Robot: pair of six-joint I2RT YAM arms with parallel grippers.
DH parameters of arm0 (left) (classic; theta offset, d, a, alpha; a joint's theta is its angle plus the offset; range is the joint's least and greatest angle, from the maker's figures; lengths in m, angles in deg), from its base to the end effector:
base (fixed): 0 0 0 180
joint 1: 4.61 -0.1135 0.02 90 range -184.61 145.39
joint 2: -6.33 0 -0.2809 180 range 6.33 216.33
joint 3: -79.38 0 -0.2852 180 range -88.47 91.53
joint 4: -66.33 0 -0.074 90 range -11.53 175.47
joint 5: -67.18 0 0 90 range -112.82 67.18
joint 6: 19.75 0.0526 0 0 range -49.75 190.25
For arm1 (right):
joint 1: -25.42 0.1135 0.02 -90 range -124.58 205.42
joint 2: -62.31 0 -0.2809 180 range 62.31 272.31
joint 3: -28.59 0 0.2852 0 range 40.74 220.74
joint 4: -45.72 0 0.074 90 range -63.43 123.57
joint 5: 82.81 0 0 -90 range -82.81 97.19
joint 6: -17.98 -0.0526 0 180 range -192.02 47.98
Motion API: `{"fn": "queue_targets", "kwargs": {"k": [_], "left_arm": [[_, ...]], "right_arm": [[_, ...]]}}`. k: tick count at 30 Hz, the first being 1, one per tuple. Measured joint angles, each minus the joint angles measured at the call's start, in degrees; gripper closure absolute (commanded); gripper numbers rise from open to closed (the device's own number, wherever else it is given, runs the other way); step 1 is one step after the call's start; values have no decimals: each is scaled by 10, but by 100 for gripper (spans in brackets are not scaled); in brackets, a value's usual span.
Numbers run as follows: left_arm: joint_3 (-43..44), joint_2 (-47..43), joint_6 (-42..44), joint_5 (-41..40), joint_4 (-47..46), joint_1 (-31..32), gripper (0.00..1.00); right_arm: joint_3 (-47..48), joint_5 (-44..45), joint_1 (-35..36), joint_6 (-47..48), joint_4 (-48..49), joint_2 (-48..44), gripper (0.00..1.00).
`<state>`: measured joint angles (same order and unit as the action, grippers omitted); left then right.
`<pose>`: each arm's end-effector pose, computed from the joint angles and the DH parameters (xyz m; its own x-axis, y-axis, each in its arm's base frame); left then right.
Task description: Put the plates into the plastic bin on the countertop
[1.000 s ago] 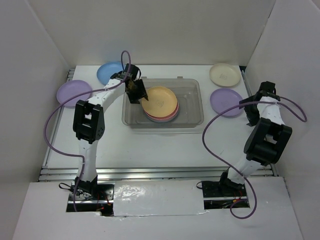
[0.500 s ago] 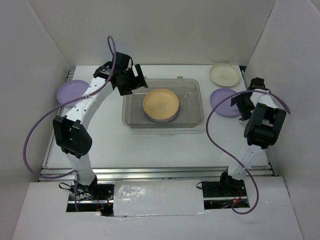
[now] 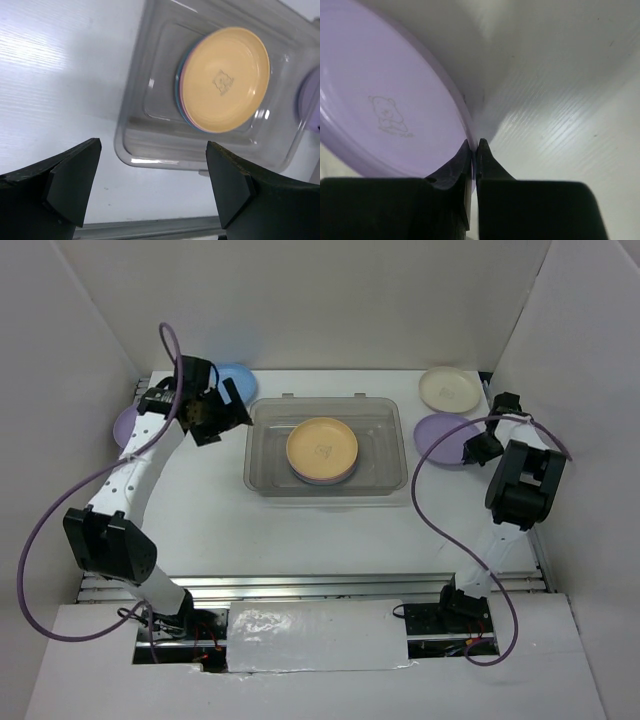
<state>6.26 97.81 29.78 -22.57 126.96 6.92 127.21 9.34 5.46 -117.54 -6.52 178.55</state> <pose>0.3834 -0.0785 0.3802 -0.6609 -0.5276 -0.5338 -0.2971 0.8370 -0.4595 0.4313 -0.1587 0.1603 -0.3663 0.8916 -0.2664 0.8771 0.4264 0.2210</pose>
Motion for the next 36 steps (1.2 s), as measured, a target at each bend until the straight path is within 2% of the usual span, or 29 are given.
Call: {"fn": "queue_targets", "kwargs": {"k": [7,12,16,20,25,31,33,34,35,36], "left_arm": [[-84,-75,-5,-28,-6,-107,1],[-129,-122,-5,-35,-32,-177,1],[-175,-127,-7,-11,-75,-255,1],[-202,-106,-6,30,-110,-308,1],[-208,-81,-2,78,-141,-346,1],[-202,-52,12,111,-163,-376,1],[-201,-39,14,124,-173,-385,1],[-201,-31,14,133,-178,-388,1],[-201,-21,15,138,-186,-391,1],[-201,-8,15,143,-195,-393,1]], "right_arm": [[-23,50,36,-29,-30,-104,100],[75,56,92,-21,-71,-161,100],[171,37,169,1,-76,-158,100],[217,-19,245,26,-86,-122,100],[210,-79,328,47,-90,-53,100],[161,-121,379,58,-89,-22,100],[151,-125,382,58,-90,-22,85],[151,-127,382,59,-89,-21,71],[151,-129,382,56,-86,-21,46],[151,-134,381,59,-82,-21,6]]}}
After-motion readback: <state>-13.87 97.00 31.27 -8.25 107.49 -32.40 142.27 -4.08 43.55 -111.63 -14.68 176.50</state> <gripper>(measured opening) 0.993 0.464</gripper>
